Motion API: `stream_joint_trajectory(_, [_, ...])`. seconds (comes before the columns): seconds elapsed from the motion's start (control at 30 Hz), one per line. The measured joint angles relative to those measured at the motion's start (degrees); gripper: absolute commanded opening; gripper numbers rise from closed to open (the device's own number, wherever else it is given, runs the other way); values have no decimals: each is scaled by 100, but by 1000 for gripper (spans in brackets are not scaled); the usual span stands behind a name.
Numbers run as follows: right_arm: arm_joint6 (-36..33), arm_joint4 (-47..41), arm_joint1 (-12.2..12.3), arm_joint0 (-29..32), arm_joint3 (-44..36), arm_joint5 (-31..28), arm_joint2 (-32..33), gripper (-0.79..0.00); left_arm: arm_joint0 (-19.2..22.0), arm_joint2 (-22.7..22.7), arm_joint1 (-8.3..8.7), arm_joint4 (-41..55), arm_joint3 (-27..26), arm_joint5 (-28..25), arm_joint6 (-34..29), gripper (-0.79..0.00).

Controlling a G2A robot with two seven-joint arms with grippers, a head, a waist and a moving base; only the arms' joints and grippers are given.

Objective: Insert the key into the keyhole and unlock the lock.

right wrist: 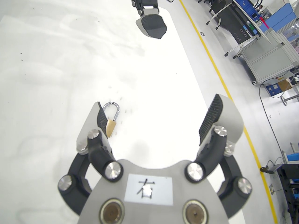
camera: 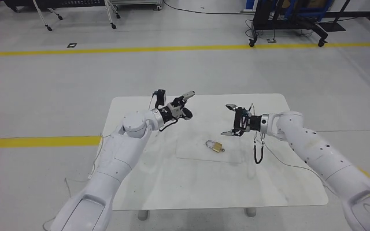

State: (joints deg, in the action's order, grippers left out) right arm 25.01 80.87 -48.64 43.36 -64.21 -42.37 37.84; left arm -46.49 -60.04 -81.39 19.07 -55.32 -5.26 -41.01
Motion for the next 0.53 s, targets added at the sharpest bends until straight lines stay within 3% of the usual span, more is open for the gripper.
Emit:
stream_joint_trajectory(0.17, [630,-487,82,84,207,30,461,0,-328,-288,170,-931,-714,-1132,421,0])
stream_joint_trajectory(0.27, [1348,-623,201,257,315,100,846,0,-627,-478,315,-2299,-1276,-1942,1272,0])
stream_joint_trajectory(0.37, [1545,-636,222,290,330,91,914,0,-684,-496,324,-3109,-1349,-2028,1605,0])
stream_joint_trajectory(0.53, [1476,-632,220,285,327,90,904,0,-665,-491,321,-2913,-1315,-2003,1428,0])
